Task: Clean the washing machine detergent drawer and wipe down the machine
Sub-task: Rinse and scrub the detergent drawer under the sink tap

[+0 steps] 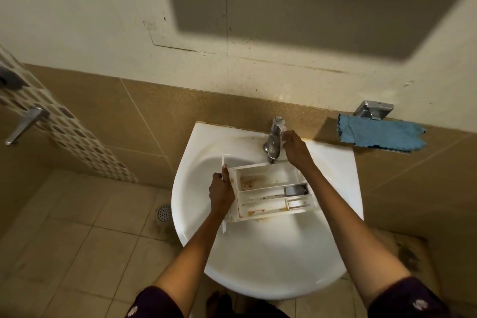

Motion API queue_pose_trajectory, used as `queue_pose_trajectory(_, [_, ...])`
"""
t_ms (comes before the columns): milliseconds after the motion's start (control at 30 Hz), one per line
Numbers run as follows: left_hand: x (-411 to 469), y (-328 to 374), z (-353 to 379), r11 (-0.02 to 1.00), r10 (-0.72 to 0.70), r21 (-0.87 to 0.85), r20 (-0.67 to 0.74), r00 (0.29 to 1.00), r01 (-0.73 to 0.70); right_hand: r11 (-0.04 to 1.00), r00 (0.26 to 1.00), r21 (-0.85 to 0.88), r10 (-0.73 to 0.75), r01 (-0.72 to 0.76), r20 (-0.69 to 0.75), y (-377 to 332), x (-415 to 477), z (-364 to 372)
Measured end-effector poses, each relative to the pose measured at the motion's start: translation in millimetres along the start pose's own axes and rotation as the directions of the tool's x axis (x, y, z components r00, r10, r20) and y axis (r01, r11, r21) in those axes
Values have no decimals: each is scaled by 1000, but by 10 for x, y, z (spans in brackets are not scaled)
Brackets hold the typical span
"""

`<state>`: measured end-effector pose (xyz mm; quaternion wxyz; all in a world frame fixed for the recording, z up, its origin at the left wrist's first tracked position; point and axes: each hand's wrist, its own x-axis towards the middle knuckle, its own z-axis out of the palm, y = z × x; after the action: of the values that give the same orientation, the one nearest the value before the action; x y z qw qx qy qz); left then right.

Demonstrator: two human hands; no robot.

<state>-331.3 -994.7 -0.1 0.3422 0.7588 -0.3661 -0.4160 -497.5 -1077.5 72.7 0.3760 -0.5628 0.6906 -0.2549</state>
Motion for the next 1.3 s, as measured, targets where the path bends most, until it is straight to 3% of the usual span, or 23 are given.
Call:
queue_pose_trajectory(33, [2, 5, 14, 1000, -4, 6, 9, 1000, 4, 978, 995, 194, 89, -81, -36, 54, -35, 33])
queue_pose_trajectory(67, [6, 10, 36, 1000, -3, 12, 19, 1000, 3, 883, 976, 429, 217, -191, -11, 108, -72, 71])
queue_pose_trajectory(133, [8, 20, 93, 1000, 0, 28, 38, 999, -1, 564, 907, 734, 383, -379, 175, 210, -160, 125])
queue_pose_trajectory(200, [3, 45, 144, 998, -5, 63, 46, 999, 2, 340, 843, 811, 439, -476, 310, 321, -182, 145])
queue_pose_trajectory(267, [11, 45, 194, 996, -5, 90, 54, 999, 0, 229, 816, 828, 433, -512, 384, 372, -175, 172])
queue_pose_trajectory(467, [82, 42, 250, 991, -38, 133, 83, 996, 26, 72, 787, 827, 363, -558, 499, 313, -128, 271])
queue_pose_trajectory(533, [105, 40, 255, 992, -44, 120, 101, 994, 31, 113, 796, 817, 333, -566, 505, 288, -137, 306])
queue_pose_trajectory(600, [126, 22, 258, 994, -51, 106, 104, 993, 40, 392, 828, 730, 287, -560, 482, 309, -185, 375])
queue_pose_trajectory(667, [143, 9, 258, 994, -57, 96, 92, 994, 48, 729, 831, 486, 204, -482, 517, 306, -291, 442])
queue_pose_trajectory(733, [146, 9, 262, 995, -53, 85, 94, 994, 45, 872, 857, 344, 148, -349, 495, 321, -339, 511])
queue_pose_trajectory(833, [133, 1, 263, 997, -47, 70, 97, 994, 41, 951, 934, 248, 93, -186, 345, 362, -307, 609])
queue_pose_trajectory(900, [133, -10, 259, 997, -46, 63, 88, 995, 40, 999, 955, 37, -27, 17, 297, 381, -347, 701])
queue_pose_trajectory(967, [129, -10, 260, 998, -35, 51, 83, 996, 31, 946, 915, -176, -197, 272, 352, 445, -465, 818])
queue_pose_trajectory(1033, [125, -4, 267, 998, -34, 46, 82, 996, 30, 872, 874, -283, -270, 400, 405, 542, -590, 845])
queue_pose_trajectory(1200, [134, -24, 278, 999, -30, 28, 89, 996, 28, 752, 828, -400, -339, 524, 447, 687, -613, 705])
queue_pose_trajectory(1300, [152, -26, 270, 999, -25, 43, 83, 996, 22, 824, 879, -360, -310, 438, 361, 589, -563, 724])
